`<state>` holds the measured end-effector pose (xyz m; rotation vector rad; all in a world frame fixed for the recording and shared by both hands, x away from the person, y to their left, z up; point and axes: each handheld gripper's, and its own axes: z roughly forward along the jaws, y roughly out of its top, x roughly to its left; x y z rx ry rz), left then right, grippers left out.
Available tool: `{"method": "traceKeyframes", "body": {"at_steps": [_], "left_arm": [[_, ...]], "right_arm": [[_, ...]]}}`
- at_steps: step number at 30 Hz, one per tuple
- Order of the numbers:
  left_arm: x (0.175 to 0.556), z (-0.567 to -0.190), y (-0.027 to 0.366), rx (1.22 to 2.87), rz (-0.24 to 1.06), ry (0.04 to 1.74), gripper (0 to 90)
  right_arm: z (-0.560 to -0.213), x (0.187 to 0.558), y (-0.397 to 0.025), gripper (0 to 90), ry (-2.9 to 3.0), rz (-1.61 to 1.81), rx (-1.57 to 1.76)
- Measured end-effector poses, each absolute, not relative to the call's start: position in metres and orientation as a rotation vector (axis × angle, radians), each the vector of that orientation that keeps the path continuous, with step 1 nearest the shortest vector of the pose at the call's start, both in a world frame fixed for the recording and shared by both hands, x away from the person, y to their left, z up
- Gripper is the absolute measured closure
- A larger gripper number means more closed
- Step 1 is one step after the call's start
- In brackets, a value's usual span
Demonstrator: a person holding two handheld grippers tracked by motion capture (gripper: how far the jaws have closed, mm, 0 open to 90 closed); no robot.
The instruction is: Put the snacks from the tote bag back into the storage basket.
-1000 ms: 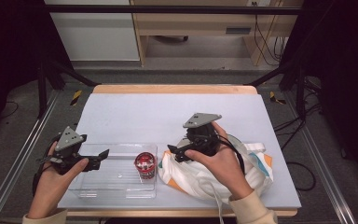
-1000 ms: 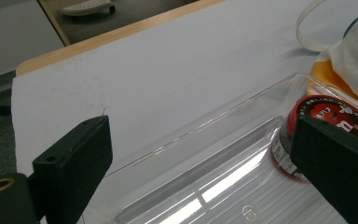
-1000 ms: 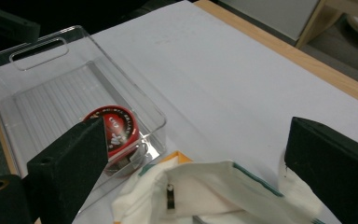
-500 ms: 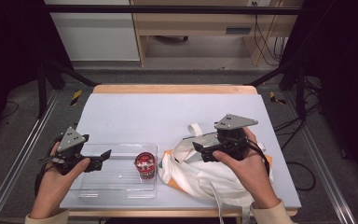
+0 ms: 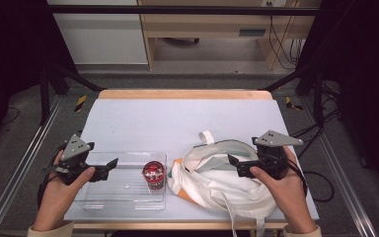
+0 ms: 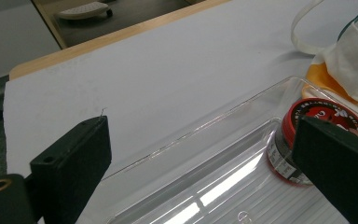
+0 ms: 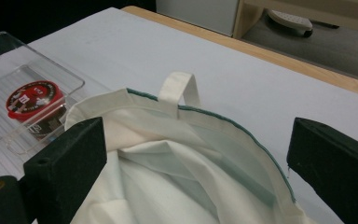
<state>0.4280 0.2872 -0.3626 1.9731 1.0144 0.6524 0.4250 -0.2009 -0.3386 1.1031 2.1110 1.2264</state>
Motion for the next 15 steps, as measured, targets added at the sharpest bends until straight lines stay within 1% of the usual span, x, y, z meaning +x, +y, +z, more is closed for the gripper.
{"method": "traceKeyframes", "body": {"at_steps": [15], "left_arm": [[0.428, -0.365, 0.287, 1.970, 0.645, 1.018, 4.8]], "right_arm": [[-0.362, 0.413, -0.232, 5.2, 2.040, 1.221, 1.202]]}}
